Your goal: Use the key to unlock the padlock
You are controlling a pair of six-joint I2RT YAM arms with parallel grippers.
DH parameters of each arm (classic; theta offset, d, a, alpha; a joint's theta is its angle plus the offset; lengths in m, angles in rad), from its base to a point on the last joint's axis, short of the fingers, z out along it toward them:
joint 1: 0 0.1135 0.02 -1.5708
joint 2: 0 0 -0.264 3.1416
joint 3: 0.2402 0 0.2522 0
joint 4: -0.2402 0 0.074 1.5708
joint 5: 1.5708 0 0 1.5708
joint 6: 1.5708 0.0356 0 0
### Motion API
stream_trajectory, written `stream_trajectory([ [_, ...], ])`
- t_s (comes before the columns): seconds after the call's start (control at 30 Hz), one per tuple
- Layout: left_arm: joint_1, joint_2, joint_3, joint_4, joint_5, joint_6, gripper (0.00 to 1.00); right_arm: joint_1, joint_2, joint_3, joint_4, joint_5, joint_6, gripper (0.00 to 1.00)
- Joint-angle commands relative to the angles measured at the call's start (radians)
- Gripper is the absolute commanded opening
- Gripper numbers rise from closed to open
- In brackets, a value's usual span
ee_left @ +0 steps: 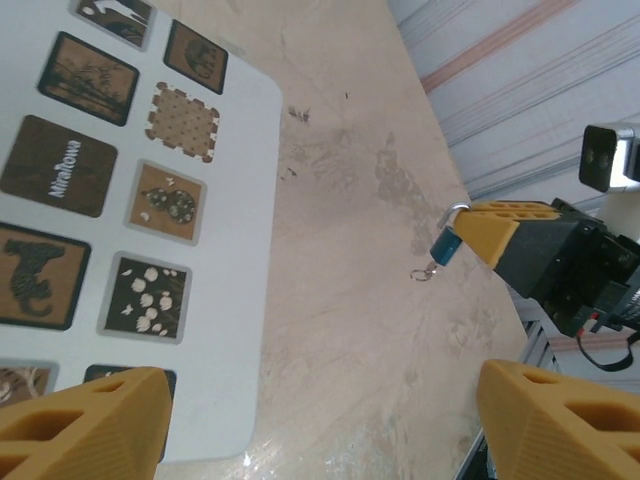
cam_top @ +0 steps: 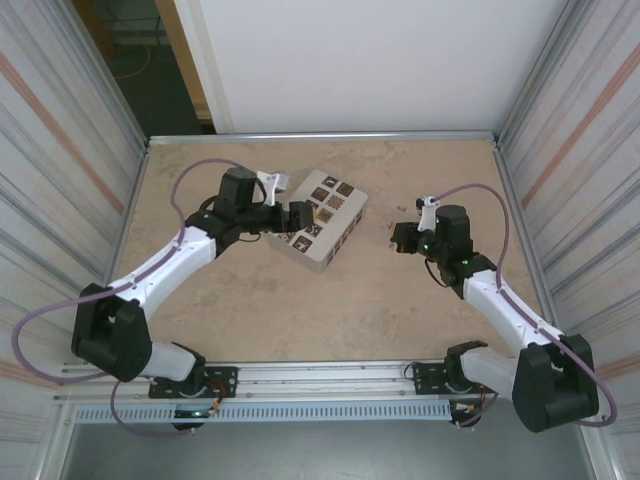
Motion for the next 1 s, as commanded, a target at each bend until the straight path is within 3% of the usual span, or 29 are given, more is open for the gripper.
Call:
stream_trajectory([
  [0.0, 0.011, -0.083, -0.040, -0.015, -0.030, 0.037, 0.80, 0.000, -0.058, 0.061, -0.181, -0.050, -0.075, 0.00],
  [0.53, 0.048, -0.491, -0.289, -0.032, -0.294, 0.069, 0.90, 0.082, -0.215, 0.153, -0.632, -0.099, -0.053, 0.00],
  [0.73, 0.064, -0.612, -0.361, -0.071, -0.388, 0.053, 0.93, 0.131, -0.201, 0.117, -0.671, -0.101, 0.002, 0.00],
  [0.97, 0.088, -0.697, -0.412, -0.102, -0.425, 0.028, 0.94, 0.178, -0.187, 0.034, -0.625, -0.101, 0.054, 0.00],
])
